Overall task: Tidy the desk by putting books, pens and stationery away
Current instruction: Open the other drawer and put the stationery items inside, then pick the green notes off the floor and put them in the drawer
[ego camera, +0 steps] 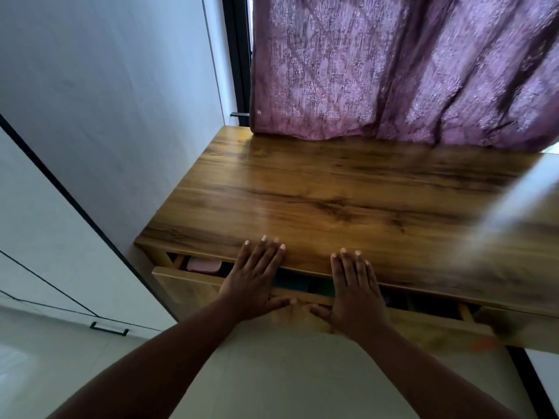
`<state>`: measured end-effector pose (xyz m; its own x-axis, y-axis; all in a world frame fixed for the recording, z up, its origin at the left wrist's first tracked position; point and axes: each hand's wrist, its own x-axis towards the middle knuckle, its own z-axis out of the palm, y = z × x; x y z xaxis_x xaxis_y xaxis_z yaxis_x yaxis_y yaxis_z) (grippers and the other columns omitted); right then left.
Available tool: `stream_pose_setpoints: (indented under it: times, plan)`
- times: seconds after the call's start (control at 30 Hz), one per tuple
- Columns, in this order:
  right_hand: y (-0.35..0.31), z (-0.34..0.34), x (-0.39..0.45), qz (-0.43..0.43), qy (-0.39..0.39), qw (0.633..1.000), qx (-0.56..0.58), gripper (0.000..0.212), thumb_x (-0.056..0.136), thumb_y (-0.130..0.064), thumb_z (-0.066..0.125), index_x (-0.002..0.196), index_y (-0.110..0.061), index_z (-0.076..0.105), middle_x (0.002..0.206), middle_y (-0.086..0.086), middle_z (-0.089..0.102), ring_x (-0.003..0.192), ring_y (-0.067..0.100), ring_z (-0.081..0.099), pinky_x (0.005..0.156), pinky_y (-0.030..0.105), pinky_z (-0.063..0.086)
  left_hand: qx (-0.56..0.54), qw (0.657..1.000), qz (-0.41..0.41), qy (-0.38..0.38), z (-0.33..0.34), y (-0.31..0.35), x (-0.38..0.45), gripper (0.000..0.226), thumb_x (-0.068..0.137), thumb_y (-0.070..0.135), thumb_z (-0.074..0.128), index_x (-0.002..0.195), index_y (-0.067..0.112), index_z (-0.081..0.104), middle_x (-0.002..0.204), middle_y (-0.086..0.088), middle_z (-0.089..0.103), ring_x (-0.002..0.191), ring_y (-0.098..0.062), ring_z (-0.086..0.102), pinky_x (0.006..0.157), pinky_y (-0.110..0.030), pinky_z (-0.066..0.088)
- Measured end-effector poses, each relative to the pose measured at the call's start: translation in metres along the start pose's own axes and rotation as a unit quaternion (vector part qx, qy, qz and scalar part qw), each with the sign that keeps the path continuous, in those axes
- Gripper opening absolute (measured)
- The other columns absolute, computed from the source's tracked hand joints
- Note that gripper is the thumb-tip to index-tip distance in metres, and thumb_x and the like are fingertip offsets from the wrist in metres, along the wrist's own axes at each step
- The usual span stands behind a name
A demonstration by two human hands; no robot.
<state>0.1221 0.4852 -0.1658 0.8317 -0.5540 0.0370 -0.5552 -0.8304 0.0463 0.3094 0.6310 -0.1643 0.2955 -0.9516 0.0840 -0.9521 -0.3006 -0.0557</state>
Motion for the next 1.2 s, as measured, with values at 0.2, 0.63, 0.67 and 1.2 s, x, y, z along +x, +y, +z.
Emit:
stream_pose_setpoints:
  times: [0.2, 0.63, 0.67, 1.2]
  plan:
    - [0.003, 0.006, 0.012, 0.012, 0.003, 1.000, -0.002, 0.101, 0.072, -0.082, 0.034, 0.135, -0.004, 0.047, 0.137, 0.021, 0.050, 0.124, 0.042, 0.046, 0.105, 0.051, 0.025, -0.022, 0.999, -0.014, 0.038, 0.010, 0.000, 0.010, 0.089, 0.083, 0.079, 0.024, 0.143, 0.015, 0.041, 0.149, -0.011, 0.042, 0.138, -0.031, 0.037, 0.109, -0.049, 0.026]
    - [0.001, 0.008, 0.017, 0.021, 0.028, 0.999, -0.014, 0.077, 0.082, -0.069, 0.035, 0.121, -0.006, 0.057, 0.121, 0.019, 0.062, 0.110, 0.040, 0.058, 0.094, 0.049, 0.037, -0.052, 0.996, -0.038, 0.065, 0.016, 0.002, 0.011, 0.069, 0.094, 0.063, 0.025, 0.136, 0.016, 0.051, 0.140, -0.009, 0.052, 0.129, -0.032, 0.049, 0.105, -0.047, 0.036]
    - [0.002, 0.007, 0.016, 0.021, 0.032, 0.999, -0.012, 0.075, 0.083, -0.067, 0.034, 0.121, -0.006, 0.056, 0.121, 0.018, 0.062, 0.110, 0.040, 0.059, 0.093, 0.049, 0.040, -0.055, 0.996, -0.038, 0.066, 0.015, 0.003, 0.011, 0.067, 0.095, 0.061, 0.024, 0.136, 0.016, 0.051, 0.140, -0.010, 0.052, 0.129, -0.032, 0.048, 0.105, -0.048, 0.035]
    - [0.022, -0.014, -0.109, 0.152, -0.011, 0.985, 0.077, 0.098, 0.080, -0.075, 0.006, 0.145, -0.006, 0.031, 0.150, 0.016, 0.035, 0.139, 0.033, 0.032, 0.112, 0.043, 0.024, -0.056, 0.991, 0.117, -0.019, -0.012, 0.101, 0.037, 0.091, 0.081, 0.072, 0.007, 0.151, 0.015, 0.020, 0.159, -0.008, 0.018, 0.148, -0.028, 0.010, 0.118, -0.042, 0.003]
